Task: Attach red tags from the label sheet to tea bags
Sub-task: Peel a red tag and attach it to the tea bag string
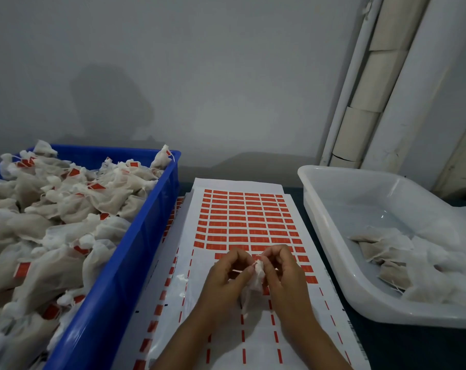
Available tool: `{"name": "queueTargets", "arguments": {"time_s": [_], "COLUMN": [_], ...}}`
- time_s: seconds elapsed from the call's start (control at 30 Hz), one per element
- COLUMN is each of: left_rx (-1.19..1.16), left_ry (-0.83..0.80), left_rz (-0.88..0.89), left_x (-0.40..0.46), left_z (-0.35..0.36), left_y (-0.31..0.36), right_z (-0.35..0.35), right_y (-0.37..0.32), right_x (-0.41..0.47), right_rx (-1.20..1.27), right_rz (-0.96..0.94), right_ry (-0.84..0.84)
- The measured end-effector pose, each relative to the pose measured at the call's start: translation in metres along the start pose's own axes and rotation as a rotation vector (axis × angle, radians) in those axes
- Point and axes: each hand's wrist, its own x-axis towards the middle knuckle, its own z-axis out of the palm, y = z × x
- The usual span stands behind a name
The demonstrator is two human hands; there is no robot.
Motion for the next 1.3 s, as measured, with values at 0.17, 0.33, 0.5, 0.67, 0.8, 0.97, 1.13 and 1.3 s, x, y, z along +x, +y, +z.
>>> {"name": "queueTargets", "arguments": {"time_s": [0.17,0.33,0.5,0.67,0.8,0.97,1.13,1.3], "left_rx": [0.036,0.088,0.005,-0.045,-0.054,-0.034,0.005,0.021], "left_ry": [-0.141,-0.072,0.0,0.072,0.13,0.127,0.11,0.122], "left_rz": [0.017,0.042,0.056,0.032,-0.012,-0.031,-0.022,-0.022], "left_x": [-0.003,-0.006,-0.003,-0.001,0.002,0.003,0.003,0.002], "left_z": [-0.001,0.004,0.002,0.001,-0.001,-0.002,-0.001,0.0], "left_y": [0.003,0.003,0.007,0.003,-0.003,-0.007,-0.005,-0.002], "right_z": [-0.002,-0.002,-0.001,-0.004,-0.009,-0.013,-0.016,-0.013], "right_y": [0.001,0.002,0.0,-0.004,-0.009,-0.015,-0.016,-0.012], "right_x": [0.001,-0.001,-0.001,-0.001,-0.003,0.003,0.006,0.011], "right_rx": [0.014,0.03,0.033,-0.056,-0.19,-0.352,-0.55,-0.574], "right_rz": [-0.022,-0.033,-0.108,-0.143,-0.199,-0.273,-0.458,-0.291], "right_ry": [0.04,0.07,0.088,0.048,-0.127,-0.258,-0.193,-0.172]}}
